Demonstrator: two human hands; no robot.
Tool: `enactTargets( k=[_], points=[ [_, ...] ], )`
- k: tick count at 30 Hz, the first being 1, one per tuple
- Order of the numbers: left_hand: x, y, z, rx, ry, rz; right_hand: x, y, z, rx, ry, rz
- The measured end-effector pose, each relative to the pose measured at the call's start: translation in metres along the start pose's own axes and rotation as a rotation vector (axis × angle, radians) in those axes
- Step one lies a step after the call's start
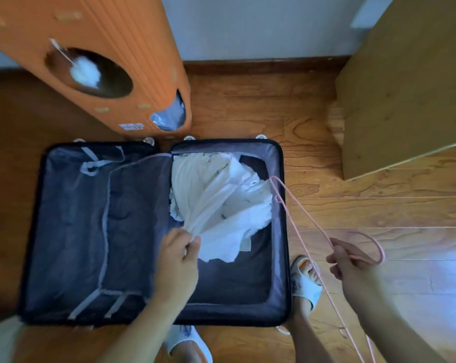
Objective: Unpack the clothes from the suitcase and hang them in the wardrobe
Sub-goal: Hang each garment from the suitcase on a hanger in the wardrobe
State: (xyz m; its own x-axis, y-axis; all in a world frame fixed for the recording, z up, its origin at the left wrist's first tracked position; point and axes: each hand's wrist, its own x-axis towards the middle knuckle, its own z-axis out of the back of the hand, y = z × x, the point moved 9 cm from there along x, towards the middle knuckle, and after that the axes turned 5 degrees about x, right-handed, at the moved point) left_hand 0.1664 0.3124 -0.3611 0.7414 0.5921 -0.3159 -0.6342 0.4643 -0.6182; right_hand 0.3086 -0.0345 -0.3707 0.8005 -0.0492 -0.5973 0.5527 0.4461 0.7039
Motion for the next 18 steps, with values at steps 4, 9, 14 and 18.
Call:
enactTargets(
  k=[4, 9, 14, 18],
  points=[
    [-0.052, -0.056, 0.119, -0.29, -0.061, -0.004, -0.089, 0.064, 0.013, 0.021, 0.009, 0.109],
    [-0.109, -0.159, 0.263, -0.379, 0.054, -0.084, -0.23, 0.14, 0.033, 0.056, 0.023, 0.175],
    [-0.168, -0.223, 0.379, -0.579, 0.139, 0.033, -0.342, 0.216, 0.025, -0.015, 0.173, 0.349],
    [-0.238, -0.25, 0.431, -1.052, 0.106, 0.239, -0.417, 0.268, -0.007, -0.122, 0.394, 0.513]
  ],
)
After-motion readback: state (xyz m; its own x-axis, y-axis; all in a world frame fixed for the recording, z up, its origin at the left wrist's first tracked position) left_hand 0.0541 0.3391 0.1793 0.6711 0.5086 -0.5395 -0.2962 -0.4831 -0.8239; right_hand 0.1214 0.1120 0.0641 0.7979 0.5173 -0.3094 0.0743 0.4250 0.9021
